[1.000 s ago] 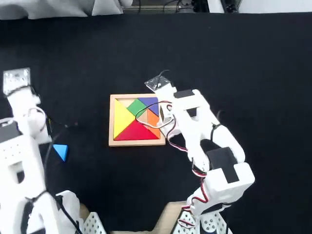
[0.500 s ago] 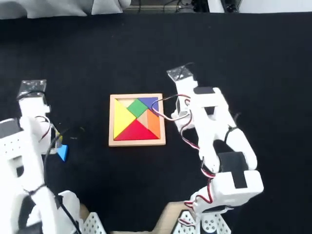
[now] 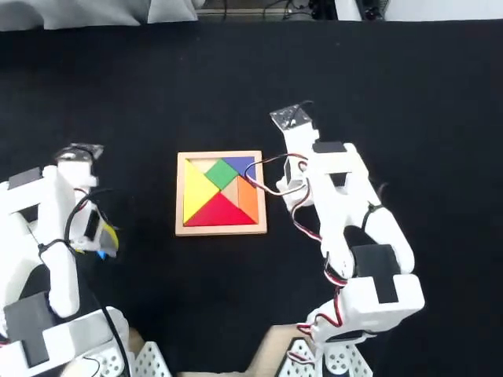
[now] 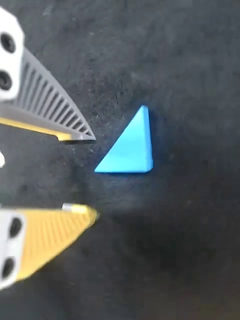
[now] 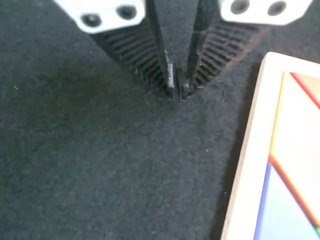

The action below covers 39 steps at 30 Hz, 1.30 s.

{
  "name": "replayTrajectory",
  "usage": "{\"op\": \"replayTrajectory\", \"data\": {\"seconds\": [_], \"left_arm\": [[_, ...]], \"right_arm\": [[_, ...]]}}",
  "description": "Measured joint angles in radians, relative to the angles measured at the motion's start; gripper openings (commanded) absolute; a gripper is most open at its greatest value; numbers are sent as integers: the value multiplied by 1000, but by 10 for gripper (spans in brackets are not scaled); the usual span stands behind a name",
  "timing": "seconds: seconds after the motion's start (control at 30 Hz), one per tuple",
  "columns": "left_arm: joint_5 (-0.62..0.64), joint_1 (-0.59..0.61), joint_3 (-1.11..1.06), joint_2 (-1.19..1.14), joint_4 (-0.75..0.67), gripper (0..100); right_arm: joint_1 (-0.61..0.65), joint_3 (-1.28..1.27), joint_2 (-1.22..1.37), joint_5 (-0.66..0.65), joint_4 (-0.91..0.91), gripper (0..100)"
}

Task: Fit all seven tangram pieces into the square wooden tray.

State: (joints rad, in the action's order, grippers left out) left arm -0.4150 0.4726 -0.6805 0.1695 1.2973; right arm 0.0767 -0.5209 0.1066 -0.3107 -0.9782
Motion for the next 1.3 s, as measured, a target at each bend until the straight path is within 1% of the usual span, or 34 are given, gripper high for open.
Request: {"op": "replayTrajectory", "data": {"seconds": [0.1,0.23,0.3,0.43,0.63,0.7,0.9,1.27,1.3], "left_arm": [[186,-2,-6,0,-51,227],[416,-14,-77,0,-147,211],[496,-12,-106,0,-190,208],[592,-14,-130,-11,-232,208],[651,-15,-164,-15,-333,208],[666,-18,-167,-15,-344,198],[683,-18,-167,-15,-348,145],[681,-18,-175,-15,-350,141],[661,-18,-175,-15,-351,141]], "right_arm": [[0,0,0,0,0,11],[0,0,0,0,0,11],[0,0,0,0,0,11],[0,0,0,0,0,11],[0,0,0,0,0,11],[0,0,0,0,0,11],[0,0,0,0,0,11],[0,0,0,0,0,11],[0,0,0,0,0,11]]}}
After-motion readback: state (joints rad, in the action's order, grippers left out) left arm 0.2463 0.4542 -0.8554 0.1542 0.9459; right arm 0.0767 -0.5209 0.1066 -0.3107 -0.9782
